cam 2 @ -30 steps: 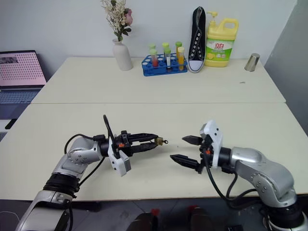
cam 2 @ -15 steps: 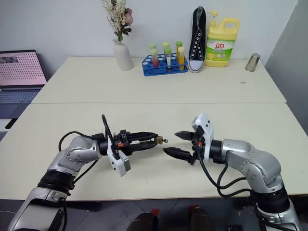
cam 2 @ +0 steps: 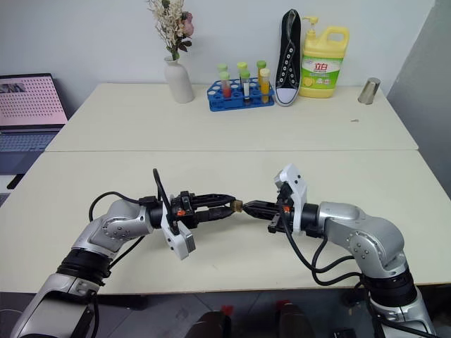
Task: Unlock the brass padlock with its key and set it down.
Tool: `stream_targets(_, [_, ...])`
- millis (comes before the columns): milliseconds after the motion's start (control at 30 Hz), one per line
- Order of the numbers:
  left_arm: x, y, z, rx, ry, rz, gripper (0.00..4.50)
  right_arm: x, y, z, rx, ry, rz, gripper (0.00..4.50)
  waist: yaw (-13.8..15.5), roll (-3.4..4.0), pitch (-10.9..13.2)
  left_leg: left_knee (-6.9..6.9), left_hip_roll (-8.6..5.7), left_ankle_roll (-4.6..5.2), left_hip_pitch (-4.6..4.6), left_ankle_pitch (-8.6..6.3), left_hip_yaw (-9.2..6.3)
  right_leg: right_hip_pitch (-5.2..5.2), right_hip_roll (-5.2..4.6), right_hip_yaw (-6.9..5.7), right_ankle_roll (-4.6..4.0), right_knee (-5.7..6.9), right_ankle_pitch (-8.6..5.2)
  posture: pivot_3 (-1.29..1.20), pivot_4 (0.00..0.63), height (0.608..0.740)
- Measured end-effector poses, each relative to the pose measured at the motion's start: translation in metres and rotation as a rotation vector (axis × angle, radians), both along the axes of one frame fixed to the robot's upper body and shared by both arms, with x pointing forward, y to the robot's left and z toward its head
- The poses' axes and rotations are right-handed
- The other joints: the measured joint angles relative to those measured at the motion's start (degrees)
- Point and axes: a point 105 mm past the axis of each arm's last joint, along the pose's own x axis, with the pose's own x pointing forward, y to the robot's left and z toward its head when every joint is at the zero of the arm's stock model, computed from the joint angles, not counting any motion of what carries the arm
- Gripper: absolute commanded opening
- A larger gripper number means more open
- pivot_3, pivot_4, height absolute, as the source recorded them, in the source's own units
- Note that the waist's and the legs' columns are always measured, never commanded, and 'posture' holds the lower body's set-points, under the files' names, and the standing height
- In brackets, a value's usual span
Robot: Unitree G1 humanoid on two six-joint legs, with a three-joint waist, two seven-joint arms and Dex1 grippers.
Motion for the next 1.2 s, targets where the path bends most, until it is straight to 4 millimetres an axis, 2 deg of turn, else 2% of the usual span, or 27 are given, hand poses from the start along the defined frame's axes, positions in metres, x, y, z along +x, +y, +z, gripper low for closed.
stream_targets(167, [0.0, 0.0, -0.001, 0.002, -0.006, 0.002, 0.96, 0.001, -0.001, 0.0, -0.002, 0.02, 0.004, 0.0, 0.0, 0.0, 0.0, 0.0, 0.0, 0.0, 0.0, 0.0, 0.0, 0.0, 0.0, 0.0, 0.0, 0.0, 0.0, 0.0, 0.15, 0.74])
stream_targets(367, [0.0, -0.001, 0.004, -0.002, -0.04, -0.004, 0.96, 0.003, -0.003, 0.005, 0.047, 0.145, 0.019, 0.0, 0.01, 0.01, 0.0, -0.01, 0.01, 0.0, -0.01, 0.0, 0.0, -0.01, 0.0, 0.01, -0.01, 0.0, 0.0, 0.0, 0.15, 0.74])
stream_targets(567, [-0.001, -0.002, 0.007, 0.007, -0.1, -0.023, 0.96, 0.008, -0.008, 0.008, 0.143, 0.445, 0.033, 0.0, -0.02, 0.02, 0.0, -0.04, 0.01, 0.0, 0.0, 0.0, 0.0, -0.01, 0.0, 0.02, -0.02, 0.03, 0.01, 0.0, 0.15, 0.74])
stream_targets(667, [0.0, -0.002, 0.007, 0.012, -0.117, -0.019, 0.96, 0.011, -0.009, 0.008, 0.154, 0.522, 0.025, 0.0, -0.03, 0.04, 0.01, -0.05, 0.0, 0.01, -0.02, 0.0, 0.02, -0.04, 0.0, 0.04, -0.02, 0.03, 0.01, 0.0, 0.15, 0.74])
stream_targets(1200, [0.004, 0.002, 0.006, 0.005, -0.146, 0.007, 0.96, 0.016, -0.004, 0.008, 0.189, 0.613, -0.004, 0.0, -0.14, 0.06, 0.0, -0.06, 0.0, 0.01, -0.05, -0.01, 0.02, -0.07, 0.0, 0.04, -0.02, 0.05, 0.01, 0.0, 0.15, 0.74])
